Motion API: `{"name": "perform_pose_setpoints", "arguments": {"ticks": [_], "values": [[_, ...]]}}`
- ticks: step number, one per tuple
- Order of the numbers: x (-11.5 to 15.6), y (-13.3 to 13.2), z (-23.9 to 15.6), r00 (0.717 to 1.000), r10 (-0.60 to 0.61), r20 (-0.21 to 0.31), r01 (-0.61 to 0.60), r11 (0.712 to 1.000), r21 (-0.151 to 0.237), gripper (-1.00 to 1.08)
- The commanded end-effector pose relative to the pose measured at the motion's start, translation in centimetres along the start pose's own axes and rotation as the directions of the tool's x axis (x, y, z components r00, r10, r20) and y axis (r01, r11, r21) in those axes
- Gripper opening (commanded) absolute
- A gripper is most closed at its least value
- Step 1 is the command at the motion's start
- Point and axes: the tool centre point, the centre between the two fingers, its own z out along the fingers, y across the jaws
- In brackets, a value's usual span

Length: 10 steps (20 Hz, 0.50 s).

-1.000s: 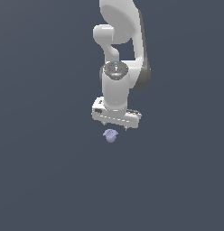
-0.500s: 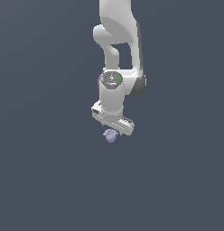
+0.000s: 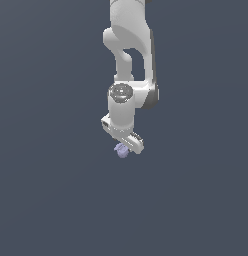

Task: Pick up the object and move it to a goal position.

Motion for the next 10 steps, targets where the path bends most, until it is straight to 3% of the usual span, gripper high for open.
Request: {"name": "perform_pose_setpoints", "arguments": {"ticks": [1,10], "values": [[0.0,0.1,0.2,1.0,0.017,-0.001,-0.017,1.0,0.0,1.0],[0.0,0.1,1.5,1.0,0.016,-0.001,-0.016,1.0,-0.001,1.0]]}}
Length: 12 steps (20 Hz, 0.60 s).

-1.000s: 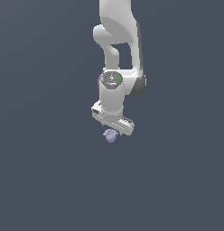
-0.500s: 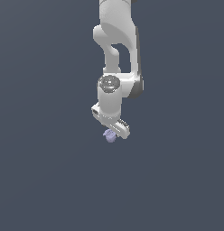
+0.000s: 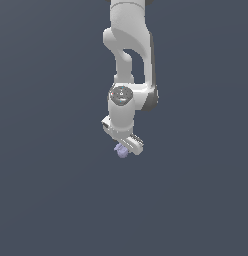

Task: Pick up the object and move it to a goal position.

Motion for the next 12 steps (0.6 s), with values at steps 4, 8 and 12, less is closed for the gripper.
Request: {"name": "perform_pose_setpoints", "arguments": {"ticks": [4,8,12], "values": [[-0.1,0.1,2.7,1.0,0.003,0.001,-0.003,1.0,-0.001,1.0],[-0.1,0.1,4.0,1.0,0.004,0.001,-0.004,1.0,-0.001,1.0],[0.0,0.0,4.2,1.0,0.004,0.001,-0.004,1.0,-0.001,-1.0]]}}
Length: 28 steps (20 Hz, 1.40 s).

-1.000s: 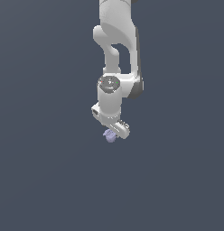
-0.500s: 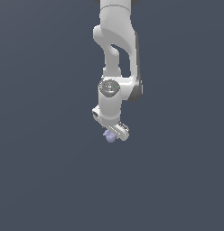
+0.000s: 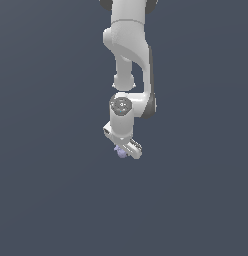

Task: Pick up the object and move it to a goal position.

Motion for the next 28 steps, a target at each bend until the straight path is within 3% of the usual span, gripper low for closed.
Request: {"name": "perform_pose_setpoints", "arguments": {"ticks": [1,16,28], "values": [[0.0,0.0,0.1,1.0,0.0,-0.001,0.0,1.0,0.0,-1.0],[0.1,-0.4,-1.1,1.0,0.0,-0.001,0.0,1.0,0.002,-1.0],[0.4,-3.0,-9.6,1.0,0.001,-0.002,-0.001,1.0,0.0,-1.0]]}}
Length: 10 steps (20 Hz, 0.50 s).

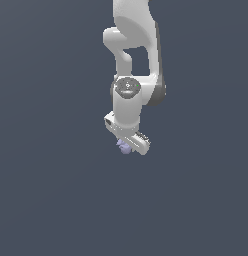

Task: Pick up the object and move it to a goal position.

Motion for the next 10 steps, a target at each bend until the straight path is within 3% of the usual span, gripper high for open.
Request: {"name": "perform_pose_setpoints", "arguments": {"ticks": [1,10], "values": [[0.1,-0.7,-2.5,1.0,0.0,-0.001,0.0,1.0,0.0,-1.0],[0.5,-3.7,-11.9,1.0,0.001,-0.001,-0.001,1.0,-0.001,-1.0]]}}
